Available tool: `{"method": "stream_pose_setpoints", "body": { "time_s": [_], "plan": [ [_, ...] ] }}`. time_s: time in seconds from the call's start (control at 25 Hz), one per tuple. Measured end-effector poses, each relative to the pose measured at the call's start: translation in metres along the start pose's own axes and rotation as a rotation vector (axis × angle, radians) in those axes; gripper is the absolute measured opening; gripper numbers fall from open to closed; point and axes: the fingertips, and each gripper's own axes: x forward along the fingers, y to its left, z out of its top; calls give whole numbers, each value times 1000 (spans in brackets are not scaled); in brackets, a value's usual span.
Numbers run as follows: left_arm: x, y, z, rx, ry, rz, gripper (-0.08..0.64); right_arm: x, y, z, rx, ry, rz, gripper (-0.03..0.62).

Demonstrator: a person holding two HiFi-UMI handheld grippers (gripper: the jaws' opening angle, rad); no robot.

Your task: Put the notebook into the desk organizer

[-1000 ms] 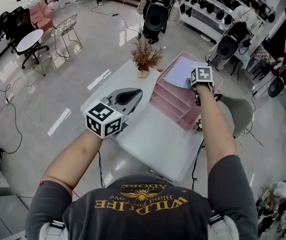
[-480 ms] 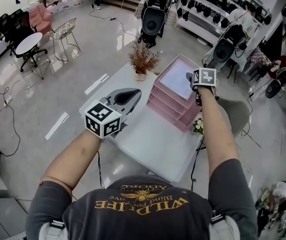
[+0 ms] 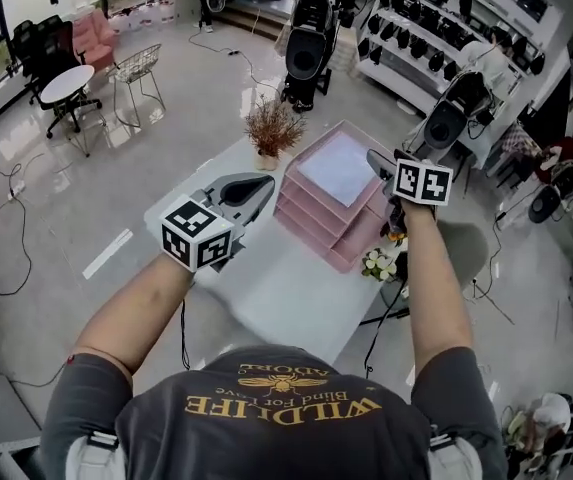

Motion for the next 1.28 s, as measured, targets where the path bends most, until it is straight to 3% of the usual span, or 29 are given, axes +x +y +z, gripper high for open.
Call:
{"method": "stream_pose_setpoints", "body": {
  "time_s": [0.4, 0.72, 0.92, 1.28],
  "plan": [
    [23, -80, 15, 26, -69, 111, 2, -105, 8, 12, -60, -233, 332, 209],
    [-2, -109, 7, 52, -69, 153, 2, -175, 18, -51, -12, -294, 473, 11],
    [-16, -112, -25, 49, -43, 175, 2, -185, 23, -94, 5, -315, 471, 0],
    [-25, -118, -60, -3, -11, 165, 0, -191, 33, -118, -12, -324, 407, 0]
  ]
}}
